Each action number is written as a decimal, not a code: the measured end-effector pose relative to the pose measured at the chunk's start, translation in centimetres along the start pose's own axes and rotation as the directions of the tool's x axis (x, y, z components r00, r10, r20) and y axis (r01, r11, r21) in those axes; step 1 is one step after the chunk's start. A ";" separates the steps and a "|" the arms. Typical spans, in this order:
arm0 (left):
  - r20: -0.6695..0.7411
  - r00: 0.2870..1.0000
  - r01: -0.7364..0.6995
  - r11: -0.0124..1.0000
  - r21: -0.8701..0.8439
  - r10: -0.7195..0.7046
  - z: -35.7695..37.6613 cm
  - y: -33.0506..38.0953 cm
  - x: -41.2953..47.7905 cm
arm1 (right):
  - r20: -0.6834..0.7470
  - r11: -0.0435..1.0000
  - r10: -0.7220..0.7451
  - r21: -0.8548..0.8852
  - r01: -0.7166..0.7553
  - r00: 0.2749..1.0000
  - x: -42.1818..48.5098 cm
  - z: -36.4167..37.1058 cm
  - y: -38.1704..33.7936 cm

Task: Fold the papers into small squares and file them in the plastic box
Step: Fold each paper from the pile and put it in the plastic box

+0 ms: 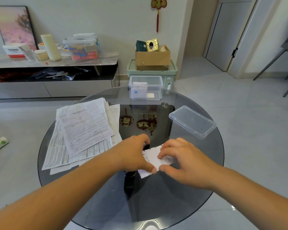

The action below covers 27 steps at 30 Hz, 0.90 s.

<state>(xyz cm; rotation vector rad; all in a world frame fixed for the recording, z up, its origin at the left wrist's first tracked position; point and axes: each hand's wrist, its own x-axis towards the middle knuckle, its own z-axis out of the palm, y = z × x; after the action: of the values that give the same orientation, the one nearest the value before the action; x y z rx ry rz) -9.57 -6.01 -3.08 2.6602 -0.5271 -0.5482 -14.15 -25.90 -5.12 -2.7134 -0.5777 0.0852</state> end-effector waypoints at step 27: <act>0.271 0.952 0.302 0.566 -0.767 -0.141 -0.7 -1.1 -0.7 | -0.023 0.992 -0.042 0.115 0.045 0.999 -0.7 0.7 -0.6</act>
<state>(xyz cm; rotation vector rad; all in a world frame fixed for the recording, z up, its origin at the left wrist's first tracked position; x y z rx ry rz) -9.59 -4.59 -2.72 1.7884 0.0586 -0.8621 -15.15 -25.47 -5.57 -2.5854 -0.6065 0.0774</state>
